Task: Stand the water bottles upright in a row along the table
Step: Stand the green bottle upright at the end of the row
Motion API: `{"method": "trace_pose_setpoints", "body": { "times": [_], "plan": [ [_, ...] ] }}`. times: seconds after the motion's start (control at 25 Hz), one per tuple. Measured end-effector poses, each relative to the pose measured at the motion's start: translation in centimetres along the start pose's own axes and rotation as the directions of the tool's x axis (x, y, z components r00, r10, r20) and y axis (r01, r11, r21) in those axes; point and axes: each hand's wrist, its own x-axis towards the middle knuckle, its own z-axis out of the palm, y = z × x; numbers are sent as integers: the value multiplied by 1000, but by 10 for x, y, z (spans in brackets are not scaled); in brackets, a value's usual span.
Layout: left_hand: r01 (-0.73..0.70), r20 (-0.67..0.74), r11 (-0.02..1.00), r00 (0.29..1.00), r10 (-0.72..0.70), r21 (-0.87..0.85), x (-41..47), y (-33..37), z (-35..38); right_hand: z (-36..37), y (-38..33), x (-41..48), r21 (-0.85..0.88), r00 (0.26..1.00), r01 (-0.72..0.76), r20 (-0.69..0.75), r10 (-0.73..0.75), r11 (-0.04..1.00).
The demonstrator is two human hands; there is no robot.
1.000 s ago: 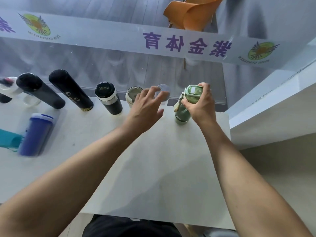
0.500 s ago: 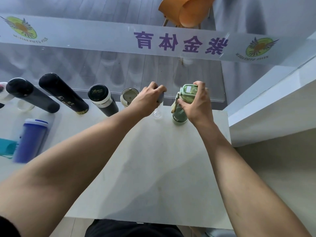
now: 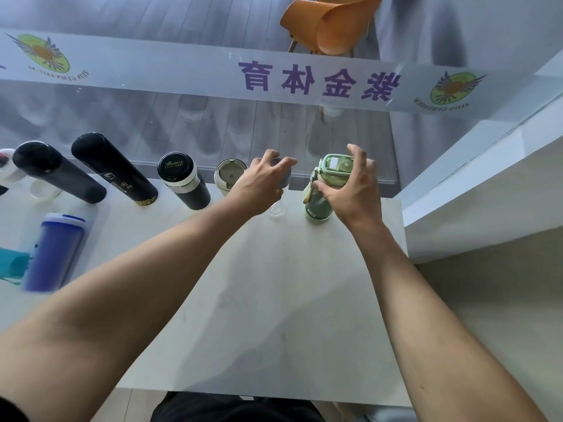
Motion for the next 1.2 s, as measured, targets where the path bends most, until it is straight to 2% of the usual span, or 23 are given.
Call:
{"method": "trace_pose_setpoints", "body": {
  "times": [0.16,0.24,0.44,0.64,0.92,1.08,1.2],
  "plan": [
    [16,-66,999,998,-14,36,-22,8,-12,-8,-9,-12,-61,975,149,-154,-157,987],
    [26,-115,999,993,-22,29,-45,12,-17,-9,-16,-29,-74,954,227,-182,-237,971],
    [82,-229,996,971,-70,44,-112,14,-32,11,-34,-74,-60,943,306,-118,-311,950],
    [245,-276,969,935,-224,45,-181,-21,-44,56,-74,-114,-10,921,387,47,-386,922],
    [465,-278,885,848,-452,-20,-273,-101,-63,131,-164,-160,69,852,468,228,-470,881],
    [512,-282,857,817,-504,-47,-323,-165,-79,187,-219,-194,73,823,488,293,-487,870],
    [511,-270,857,818,-508,-65,-359,-217,-90,233,-254,-223,29,822,477,339,-458,879]
  ]
}}
